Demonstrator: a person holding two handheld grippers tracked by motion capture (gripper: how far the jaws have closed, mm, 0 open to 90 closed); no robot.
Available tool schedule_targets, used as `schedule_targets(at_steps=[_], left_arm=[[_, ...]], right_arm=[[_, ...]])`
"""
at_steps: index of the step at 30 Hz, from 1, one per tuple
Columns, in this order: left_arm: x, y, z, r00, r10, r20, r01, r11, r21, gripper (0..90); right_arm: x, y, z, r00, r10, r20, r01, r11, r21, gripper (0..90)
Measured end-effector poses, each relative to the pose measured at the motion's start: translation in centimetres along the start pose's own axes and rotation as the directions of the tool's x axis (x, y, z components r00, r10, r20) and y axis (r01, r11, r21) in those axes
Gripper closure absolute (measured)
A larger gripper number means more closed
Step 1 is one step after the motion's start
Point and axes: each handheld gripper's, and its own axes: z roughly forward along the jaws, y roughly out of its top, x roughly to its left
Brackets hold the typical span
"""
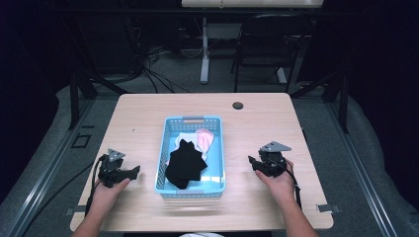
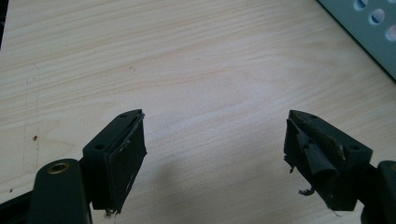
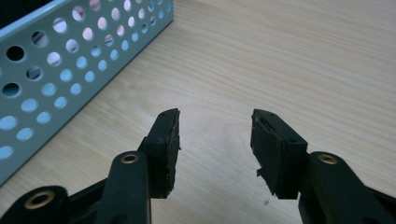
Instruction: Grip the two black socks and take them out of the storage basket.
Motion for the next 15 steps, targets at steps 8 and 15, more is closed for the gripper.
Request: schedule_targets(at_steps=[8, 15], left_arm=[[-0.03, -0.02, 0.02, 1.0, 0.003, 0.0, -0.003, 1.0, 0.002, 20.8], [-0.07, -0.02, 0.01, 1.0, 0.004, 0.003, -0.004, 1.0, 0.004, 20.8]], right_arm=[[-0.28, 0.02, -0.23, 0.9996, 0.027, 0.006, -0.027, 0.999, -0.027, 52.7], [-0.33, -0.05, -0.25, 0.9996, 0.027, 0.002, -0.027, 0.999, -0.03, 52.4]])
